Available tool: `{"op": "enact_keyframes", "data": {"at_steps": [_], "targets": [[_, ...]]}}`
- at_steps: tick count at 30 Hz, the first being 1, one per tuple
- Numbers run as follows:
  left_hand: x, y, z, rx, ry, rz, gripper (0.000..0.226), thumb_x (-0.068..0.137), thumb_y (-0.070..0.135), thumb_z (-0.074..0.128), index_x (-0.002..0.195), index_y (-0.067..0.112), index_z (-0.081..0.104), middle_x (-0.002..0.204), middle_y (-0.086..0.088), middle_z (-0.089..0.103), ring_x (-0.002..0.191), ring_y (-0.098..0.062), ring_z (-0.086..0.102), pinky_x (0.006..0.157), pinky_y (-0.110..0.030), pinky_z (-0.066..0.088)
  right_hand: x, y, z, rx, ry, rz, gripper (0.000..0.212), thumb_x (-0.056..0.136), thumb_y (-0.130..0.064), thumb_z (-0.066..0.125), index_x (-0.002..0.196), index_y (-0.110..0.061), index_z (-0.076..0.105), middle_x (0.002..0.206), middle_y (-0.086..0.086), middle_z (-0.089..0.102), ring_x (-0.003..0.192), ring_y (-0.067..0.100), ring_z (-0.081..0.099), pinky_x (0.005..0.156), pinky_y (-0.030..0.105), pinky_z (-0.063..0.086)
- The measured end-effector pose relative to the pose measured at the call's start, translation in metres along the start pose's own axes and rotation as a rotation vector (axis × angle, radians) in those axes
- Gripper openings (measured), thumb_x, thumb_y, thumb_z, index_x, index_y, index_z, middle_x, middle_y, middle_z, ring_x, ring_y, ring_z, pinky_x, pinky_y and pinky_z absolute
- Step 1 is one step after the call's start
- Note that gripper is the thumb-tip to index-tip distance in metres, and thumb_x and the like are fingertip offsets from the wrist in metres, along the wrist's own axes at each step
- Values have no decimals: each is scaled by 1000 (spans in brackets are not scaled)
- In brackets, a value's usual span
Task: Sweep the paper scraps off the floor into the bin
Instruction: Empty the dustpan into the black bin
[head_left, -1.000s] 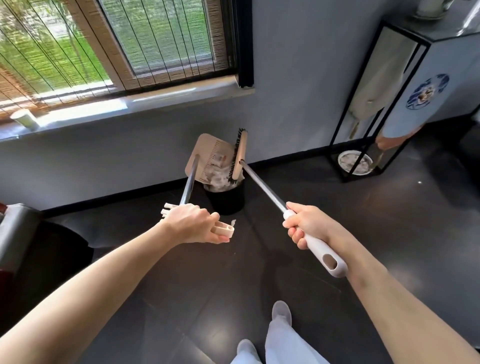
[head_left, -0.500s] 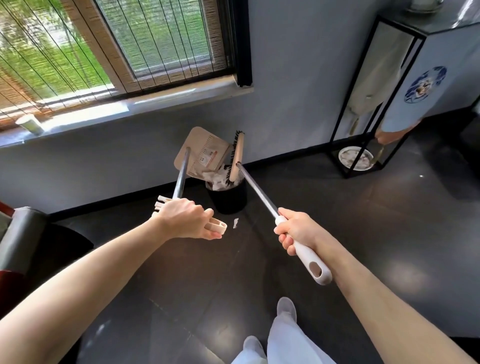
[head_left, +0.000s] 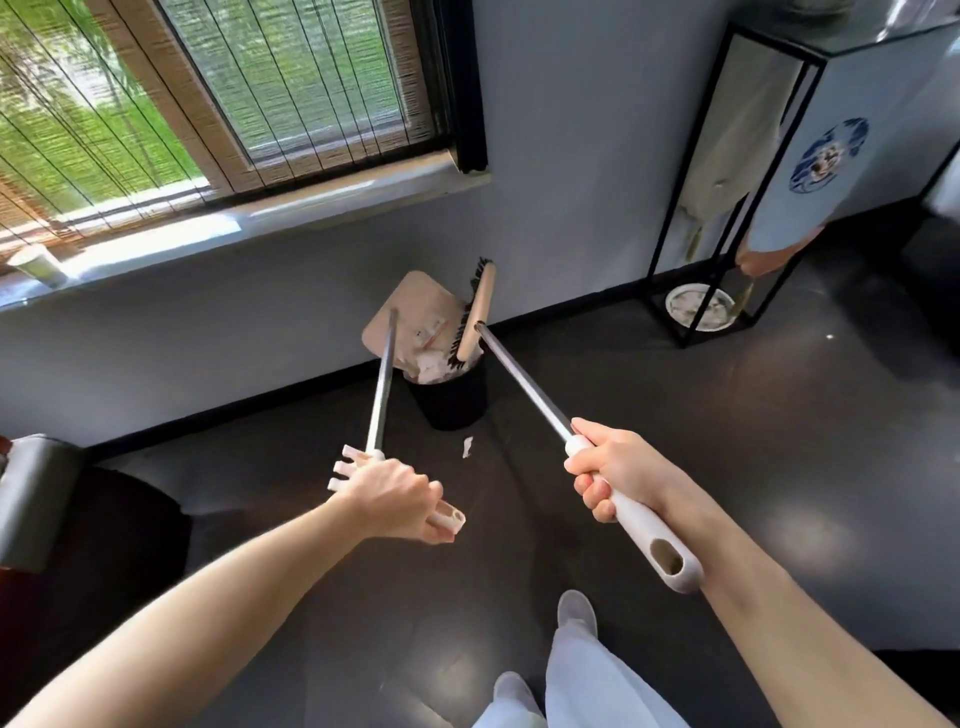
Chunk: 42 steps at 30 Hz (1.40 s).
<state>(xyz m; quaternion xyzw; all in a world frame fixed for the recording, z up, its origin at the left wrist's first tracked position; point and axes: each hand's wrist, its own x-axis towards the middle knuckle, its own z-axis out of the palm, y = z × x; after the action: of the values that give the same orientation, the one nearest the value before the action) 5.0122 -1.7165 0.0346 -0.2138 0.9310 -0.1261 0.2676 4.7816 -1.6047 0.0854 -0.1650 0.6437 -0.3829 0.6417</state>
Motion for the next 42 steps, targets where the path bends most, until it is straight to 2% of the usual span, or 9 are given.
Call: {"op": "enact_keyframes", "data": {"at_steps": [6,18,22,23,27,31,34,37,42], "targets": [[11,9,-2,25,-7,17,64,90,68,34,109,11,56,97,-6,70,90,-29,68,76,-33,45,-1,2,-3,-13,24,12,63,95,4,45,149,-24,31,62,6,48,33,4,41,33,17,36],[-4,-18,-13,63,154,-38,64,90,70,30,105,13,56,92,-2,70,85,-23,68,68,-32,39,2,-5,5,-8,15,14,62,95,3,46,149,-23,32,63,7,48,33,4,41,33,17,36],[-1,-17,3,127,281,10,62,61,83,59,57,21,62,41,6,54,34,-12,54,44,-18,35,5,-4,7,4,9,17,62,95,3,45,149,-24,31,62,6,47,34,4,40,34,16,36],[1,-12,6,122,281,14,61,60,83,60,56,22,61,41,6,55,34,-13,54,44,-18,35,6,-3,7,2,10,17,62,95,3,45,149,-24,31,62,6,47,34,4,40,34,16,36],[10,11,14,48,121,61,65,89,71,36,103,12,59,92,-4,72,83,-27,69,66,-31,37,8,3,10,-14,21,40,61,95,2,44,149,-24,32,63,6,48,34,3,40,34,17,36],[7,-10,9,102,155,63,67,90,71,30,105,12,57,92,-6,71,84,-30,69,69,-34,42,9,6,12,-41,35,65,58,96,1,43,148,-23,33,64,6,48,34,4,40,34,17,36],[-7,-27,11,163,347,78,65,85,75,34,86,17,64,70,1,70,64,-22,69,57,-26,39,7,5,12,-58,40,77,49,97,-2,43,144,-18,38,66,6,48,35,4,41,34,17,37],[-14,-31,21,174,376,121,62,77,77,43,67,18,63,51,5,61,43,-16,61,45,-20,32,4,2,15,-67,45,65,53,97,-1,42,146,-21,36,67,7,48,36,4,40,35,16,37],[-23,-28,29,153,331,134,60,61,80,59,51,21,56,38,7,50,27,-14,49,37,-18,39,2,1,18,17,27,39,61,96,3,42,150,-23,29,65,6,44,34,3,38,33,15,34]]}}
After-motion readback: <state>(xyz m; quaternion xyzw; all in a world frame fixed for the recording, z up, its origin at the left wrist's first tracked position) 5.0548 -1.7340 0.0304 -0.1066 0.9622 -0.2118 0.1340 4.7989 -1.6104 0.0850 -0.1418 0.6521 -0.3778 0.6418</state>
